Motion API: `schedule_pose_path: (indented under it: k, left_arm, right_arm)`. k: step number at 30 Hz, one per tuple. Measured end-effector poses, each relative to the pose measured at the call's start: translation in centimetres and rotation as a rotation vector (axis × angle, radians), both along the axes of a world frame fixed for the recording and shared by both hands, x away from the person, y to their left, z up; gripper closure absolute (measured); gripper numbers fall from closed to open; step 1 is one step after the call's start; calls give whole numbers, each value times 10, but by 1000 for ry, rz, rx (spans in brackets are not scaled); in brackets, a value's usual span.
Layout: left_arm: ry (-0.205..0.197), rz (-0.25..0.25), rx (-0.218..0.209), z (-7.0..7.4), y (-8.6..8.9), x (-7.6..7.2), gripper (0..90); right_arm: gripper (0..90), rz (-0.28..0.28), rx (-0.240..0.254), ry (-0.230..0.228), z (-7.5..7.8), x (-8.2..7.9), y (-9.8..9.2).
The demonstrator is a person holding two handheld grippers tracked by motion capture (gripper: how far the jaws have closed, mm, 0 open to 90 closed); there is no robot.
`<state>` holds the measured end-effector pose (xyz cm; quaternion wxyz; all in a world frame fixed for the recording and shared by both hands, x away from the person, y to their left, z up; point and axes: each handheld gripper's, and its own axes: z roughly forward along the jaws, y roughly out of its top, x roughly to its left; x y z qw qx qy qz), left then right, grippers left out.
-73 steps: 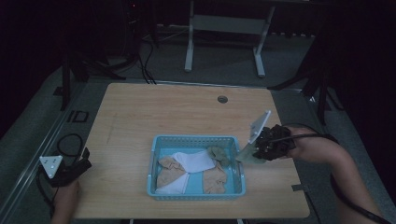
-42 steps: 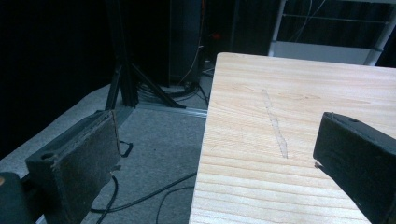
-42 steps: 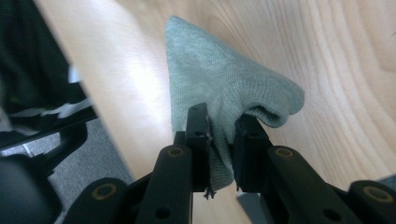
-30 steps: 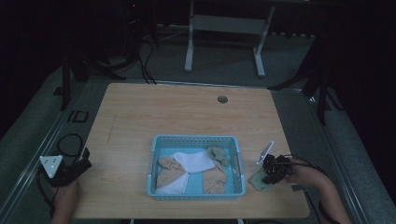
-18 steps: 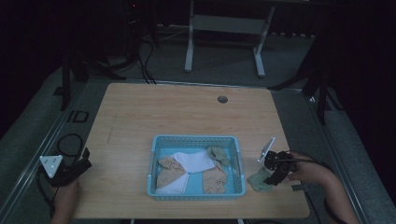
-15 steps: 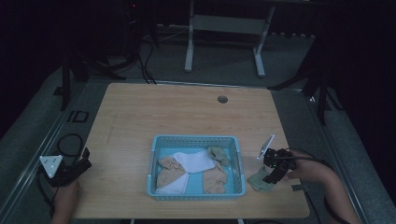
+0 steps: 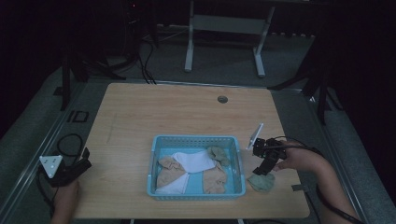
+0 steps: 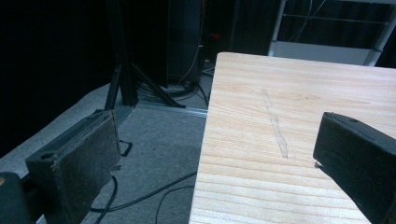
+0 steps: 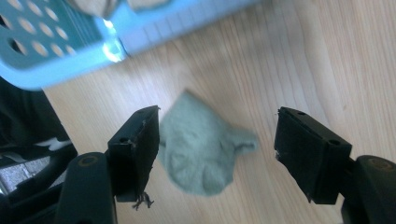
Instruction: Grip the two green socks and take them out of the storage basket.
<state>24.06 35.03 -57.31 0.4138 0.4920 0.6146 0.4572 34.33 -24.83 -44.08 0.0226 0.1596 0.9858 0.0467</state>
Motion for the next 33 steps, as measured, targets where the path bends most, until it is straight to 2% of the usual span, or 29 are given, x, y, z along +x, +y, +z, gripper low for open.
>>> schedule_pose_path:
  k: [6, 7, 12, 15, 19, 20, 28, 33]
  left_arm:
    - [2, -1, 0, 0, 0, 0, 7]
    - [2, -1, 0, 0, 0, 0, 7]
    - [3, -2, -2, 0, 0, 0, 7]
    - [2, -4, -2, 0, 0, 0, 7]
    - [0, -4, -2, 0, 0, 0, 7]
    - [0, -5, -2, 0, 0, 0, 7]
    - [-2, -7, -3, 0, 1, 0, 7]
    - [-1, -8, -3, 0, 1, 0, 7]
  right_arm:
    - [308, 62, 16, -27, 11, 0, 21]
    - [317, 85, 29, -32, 15, 1, 30]
    - [339, 127, 30, -38, 16, 5, 48]
    - [350, 164, 21, -28, 12, 9, 64]
    - [368, 193, 8, -31, 9, 12, 75]
    - [399, 208, 3, -29, 7, 13, 81]
    - [402, 231, -12, -24, -4, 22, 96]
    - [405, 242, -44, -11, -20, 29, 105]
